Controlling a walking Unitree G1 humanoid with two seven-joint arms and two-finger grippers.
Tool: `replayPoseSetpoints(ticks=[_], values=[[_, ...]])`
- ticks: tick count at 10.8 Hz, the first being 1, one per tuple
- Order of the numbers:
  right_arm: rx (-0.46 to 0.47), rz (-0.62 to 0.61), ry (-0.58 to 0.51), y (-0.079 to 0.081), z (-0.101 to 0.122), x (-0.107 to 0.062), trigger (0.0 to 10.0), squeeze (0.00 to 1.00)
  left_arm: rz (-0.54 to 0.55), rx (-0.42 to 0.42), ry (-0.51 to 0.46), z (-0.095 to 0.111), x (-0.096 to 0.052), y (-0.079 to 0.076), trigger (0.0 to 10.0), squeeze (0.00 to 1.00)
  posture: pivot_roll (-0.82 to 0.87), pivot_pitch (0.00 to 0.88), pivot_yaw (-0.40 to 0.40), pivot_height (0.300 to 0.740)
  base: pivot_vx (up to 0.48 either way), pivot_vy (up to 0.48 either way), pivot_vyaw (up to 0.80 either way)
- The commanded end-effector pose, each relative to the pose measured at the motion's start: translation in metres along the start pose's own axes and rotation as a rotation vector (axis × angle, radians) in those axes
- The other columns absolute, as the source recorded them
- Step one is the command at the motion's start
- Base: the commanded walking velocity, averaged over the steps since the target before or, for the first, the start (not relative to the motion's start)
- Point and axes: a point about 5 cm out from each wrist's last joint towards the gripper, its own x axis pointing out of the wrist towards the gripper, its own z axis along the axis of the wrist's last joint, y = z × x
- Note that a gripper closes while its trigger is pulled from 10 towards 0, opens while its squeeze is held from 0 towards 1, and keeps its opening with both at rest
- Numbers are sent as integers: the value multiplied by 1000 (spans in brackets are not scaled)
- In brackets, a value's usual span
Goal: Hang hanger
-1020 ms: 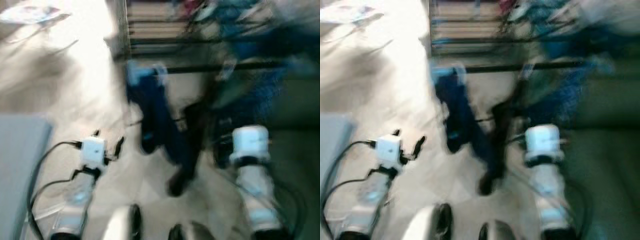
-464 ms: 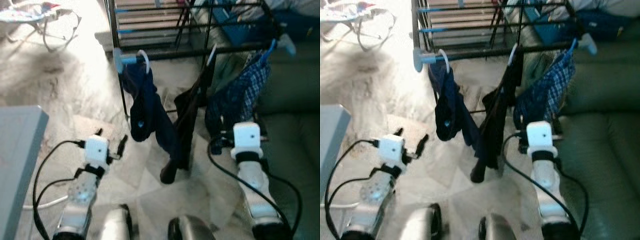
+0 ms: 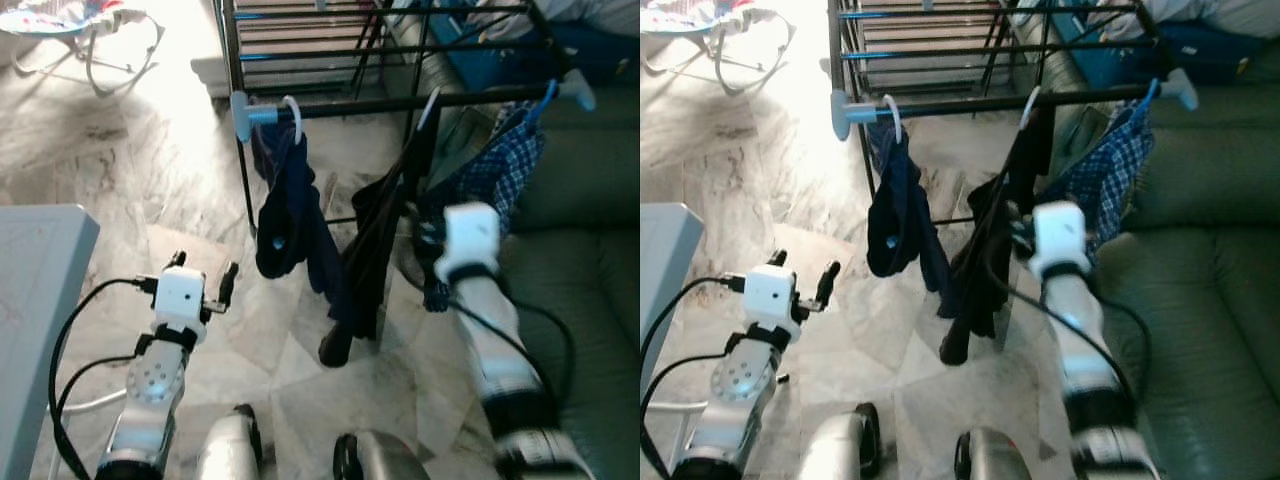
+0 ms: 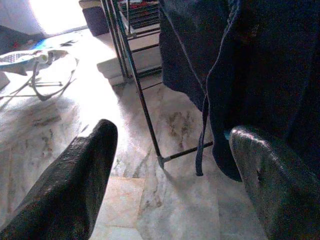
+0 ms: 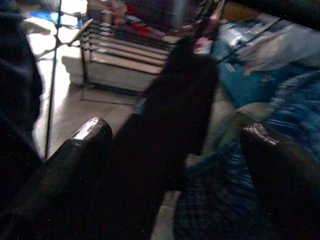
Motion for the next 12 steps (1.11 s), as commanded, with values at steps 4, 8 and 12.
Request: replayPoseSetpoints(ticks=[4, 8, 12], values=[[90, 3, 189, 7, -10, 36, 10000, 0, -42, 7, 36, -7, -3, -11, 10000, 0, 64, 179, -65, 740, 0, 0, 0], [120, -144, 356, -22, -33, 35, 10000, 0, -52, -1, 52, -10, -7, -14, 10000, 0, 72, 187, -72, 740, 0, 0, 0], [156, -74, 327, -40, -32, 36, 10000, 0, -78, 3, 59, -10, -4, -17, 10000, 0, 61, 196, -59, 740, 0, 0, 0]])
